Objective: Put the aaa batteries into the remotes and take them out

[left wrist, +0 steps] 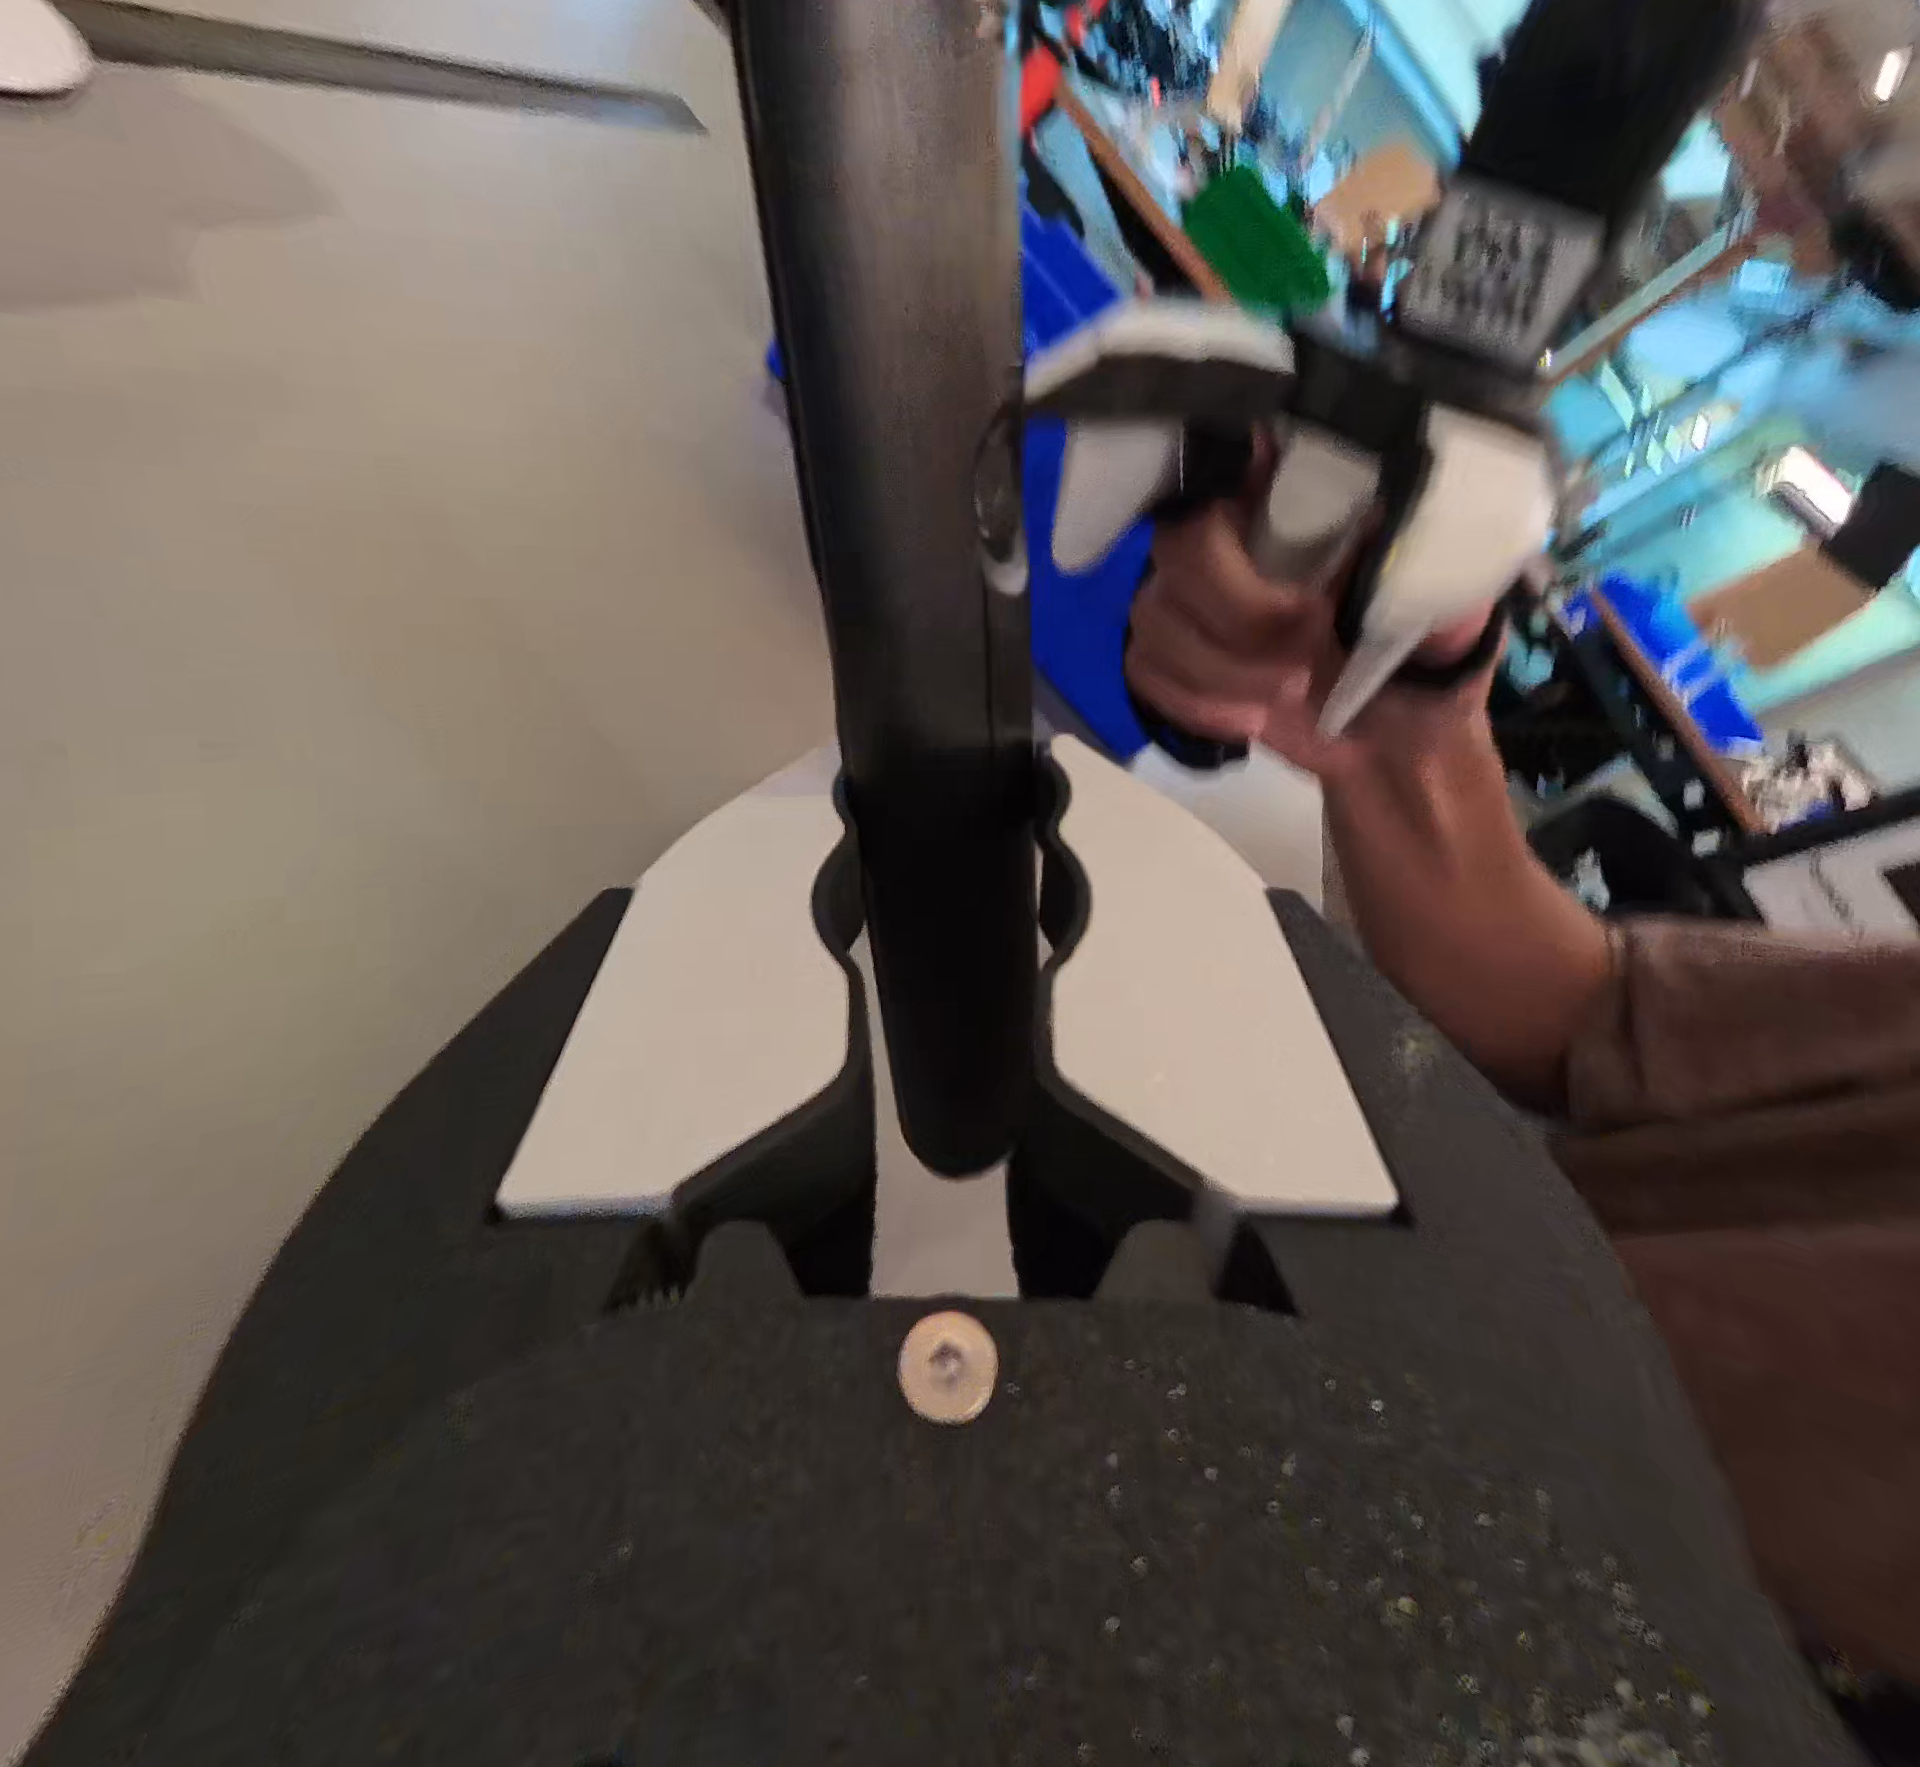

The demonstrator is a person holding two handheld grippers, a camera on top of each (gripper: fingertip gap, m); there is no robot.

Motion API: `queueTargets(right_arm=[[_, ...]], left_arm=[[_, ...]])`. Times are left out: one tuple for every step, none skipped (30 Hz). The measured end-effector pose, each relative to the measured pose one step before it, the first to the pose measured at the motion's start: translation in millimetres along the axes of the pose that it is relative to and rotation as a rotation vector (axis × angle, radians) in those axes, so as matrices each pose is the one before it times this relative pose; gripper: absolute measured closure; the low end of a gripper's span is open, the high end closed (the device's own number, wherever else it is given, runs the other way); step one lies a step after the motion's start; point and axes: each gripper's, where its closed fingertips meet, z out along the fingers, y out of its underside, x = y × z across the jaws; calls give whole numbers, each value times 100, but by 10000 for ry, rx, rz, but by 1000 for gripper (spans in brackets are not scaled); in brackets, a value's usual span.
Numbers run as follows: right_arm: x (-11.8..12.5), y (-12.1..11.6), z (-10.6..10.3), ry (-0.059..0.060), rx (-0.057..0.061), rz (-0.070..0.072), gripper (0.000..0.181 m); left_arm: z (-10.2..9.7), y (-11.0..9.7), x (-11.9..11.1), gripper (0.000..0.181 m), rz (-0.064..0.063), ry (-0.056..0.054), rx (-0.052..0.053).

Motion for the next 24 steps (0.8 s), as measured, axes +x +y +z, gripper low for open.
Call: queueTargets(right_arm=[[130,1205,46,556,-111,-300,112],[-118,1533,398,482,-313,-275,110],[-285,1697,654,441,-482,-278,108],[-357,1338,765,441,-345,-320,109],[-519,869,815,313,-100,-219,112],[-698,701,857,24,-75,26,114],[-541,636,823,-141,-111,418,112],[-814,343,630,-654,-21,693,114],[-698,-46,253,-823,153,754,121],[-628,-244,-60,-899,252,595,126],[-671,-364,-40,-887,295,544,127],[-1135,-363,-104,-1094,275,394,142],[-282,-386,-150,-359,250,330,149],[-163,-214,-180,-183,118,-11,152],[-346,40,-186,-222,-119,-133,154],[-135,186,-270,-64,-259,-68,158],[-161,182,-304,-59,-267,-145,159],[-454,304,-278,-189,-337,-118,159],[-408,271,-283,-158,-296,-49,159],[-414,393,-249,-201,-388,119,159],[-582,638,-195,-367,-536,199,159],[-320,555,-197,-140,-392,3,160],[-345,725,-185,-158,-497,25,159],[-271,783,-189,-112,-551,2,160]], left_arm=[[-377,-593,-448,153,-365,-102,553],[-249,-485,-377,155,-358,-99,467],[-59,-246,-218,156,-255,-44,267],[143,10,13,156,-56,35,71],[281,180,49,156,99,-30,-49],[296,184,128,156,137,-31,-29],[300,208,372,156,41,138,-44],[274,220,622,156,-30,304,-89],[157,-43,517,156,21,189,112],[-44,-438,535,156,30,234,338],[-103,-522,740,156,-6,450,320],[-99,-443,577,156,-59,368,235],[-12,-243,472,156,-87,278,94],[29,-128,519,156,62,242,61],[65,50,571,156,223,224,-36],[40,125,582,155,271,205,-122],[-6,221,407,155,254,86,-219],[-69,189,439,155,289,140,-233],[-115,116,302,153,302,61,-195],[-177,-12,137,151,281,-18,-124],[-233,-131,33,144,182,-43,-112],[-296,-308,-77,140,68,-44,-43],[-337,-408,10,137,21,51,2],[-303,-374,24,136,-62,77,-47]])
